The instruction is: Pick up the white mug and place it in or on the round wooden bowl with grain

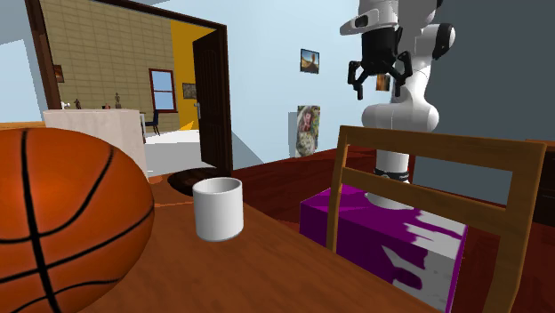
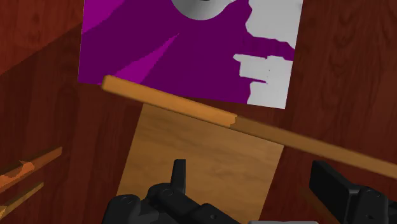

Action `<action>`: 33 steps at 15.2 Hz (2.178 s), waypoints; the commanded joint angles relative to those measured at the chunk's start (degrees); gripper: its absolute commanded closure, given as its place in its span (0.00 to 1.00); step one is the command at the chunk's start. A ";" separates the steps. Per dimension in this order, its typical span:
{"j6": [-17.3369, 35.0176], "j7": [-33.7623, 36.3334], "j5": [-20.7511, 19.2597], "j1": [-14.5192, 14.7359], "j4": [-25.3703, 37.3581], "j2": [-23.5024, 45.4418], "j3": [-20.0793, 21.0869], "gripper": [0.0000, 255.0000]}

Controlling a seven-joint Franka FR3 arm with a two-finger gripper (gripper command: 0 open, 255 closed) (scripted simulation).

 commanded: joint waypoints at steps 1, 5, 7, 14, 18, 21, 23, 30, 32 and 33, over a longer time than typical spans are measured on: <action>0.00 0.00 0.00 0.00 0.00 0.00 0.00 0.00; 6.95 -2.29 -1.42 -0.67 0.99 6.91 -1.11 0.00; 10.19 -3.33 -2.01 -0.96 1.96 10.59 -1.64 0.00; 19.92 -6.69 -3.42 -1.83 7.79 24.22 -3.30 0.00; 24.14 -8.47 -3.77 -2.24 12.76 32.29 -4.09 0.00; 26.61 -9.77 -3.83 -2.54 17.26 38.41 -4.60 0.00; 27.91 -10.61 -3.78 -2.75 20.64 42.52 -4.87 0.00; 30.20 -13.33 -3.27 -3.69 35.04 57.21 -5.43 0.00; 30.17 -14.02 -3.08 -4.02 40.03 61.59 -5.48 0.00; 30.02 -14.35 -2.98 -4.19 42.71 63.83 -5.48 0.00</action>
